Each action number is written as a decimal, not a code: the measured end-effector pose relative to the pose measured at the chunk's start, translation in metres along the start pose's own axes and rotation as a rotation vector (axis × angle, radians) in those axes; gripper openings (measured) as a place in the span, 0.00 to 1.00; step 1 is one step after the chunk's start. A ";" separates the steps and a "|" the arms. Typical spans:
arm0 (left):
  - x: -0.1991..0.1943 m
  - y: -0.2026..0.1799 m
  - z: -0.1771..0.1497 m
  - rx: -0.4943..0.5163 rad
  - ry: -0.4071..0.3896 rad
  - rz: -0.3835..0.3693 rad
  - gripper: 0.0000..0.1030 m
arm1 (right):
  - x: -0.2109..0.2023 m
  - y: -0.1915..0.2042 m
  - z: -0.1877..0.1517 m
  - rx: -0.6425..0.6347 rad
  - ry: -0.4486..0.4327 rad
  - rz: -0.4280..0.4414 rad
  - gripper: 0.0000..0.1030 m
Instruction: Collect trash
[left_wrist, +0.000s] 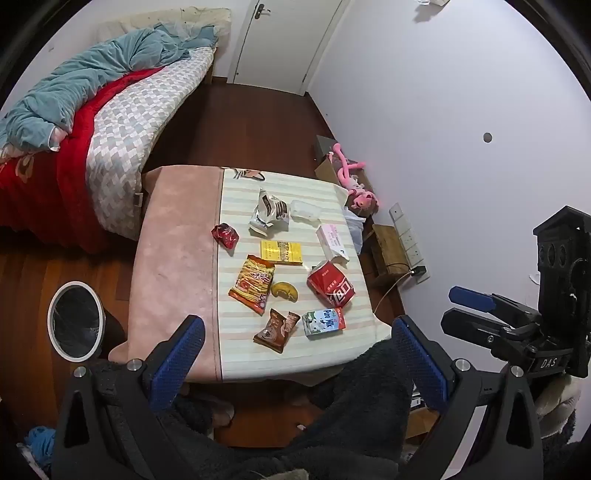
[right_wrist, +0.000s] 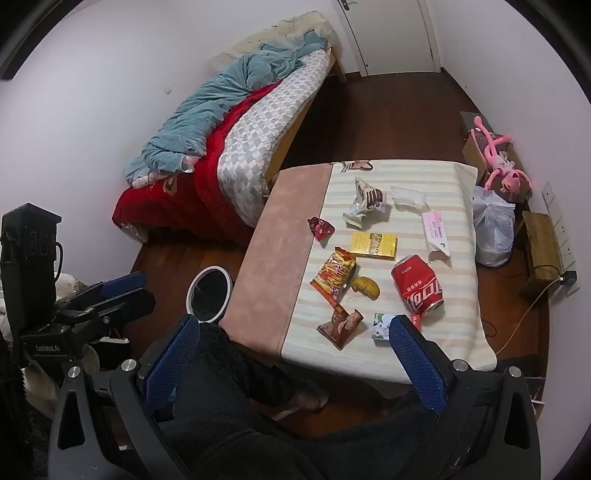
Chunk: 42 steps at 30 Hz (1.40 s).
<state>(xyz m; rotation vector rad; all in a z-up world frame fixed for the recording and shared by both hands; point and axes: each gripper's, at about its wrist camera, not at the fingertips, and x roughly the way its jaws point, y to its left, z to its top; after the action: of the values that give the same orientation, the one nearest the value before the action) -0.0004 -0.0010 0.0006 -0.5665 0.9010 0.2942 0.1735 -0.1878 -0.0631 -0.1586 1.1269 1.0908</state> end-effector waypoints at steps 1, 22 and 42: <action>0.000 0.000 0.000 0.001 0.001 0.000 1.00 | -0.001 0.000 0.000 0.000 -0.001 0.001 1.00; -0.008 -0.001 -0.002 -0.015 -0.020 0.003 1.00 | -0.009 0.013 0.003 -0.039 0.001 -0.014 1.00; -0.008 0.000 -0.003 -0.014 -0.018 0.003 1.00 | -0.004 0.015 0.006 -0.043 0.000 -0.007 1.00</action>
<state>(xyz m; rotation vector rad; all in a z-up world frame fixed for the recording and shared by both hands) -0.0072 -0.0032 0.0054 -0.5751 0.8832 0.3077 0.1664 -0.1789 -0.0513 -0.1959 1.1027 1.1096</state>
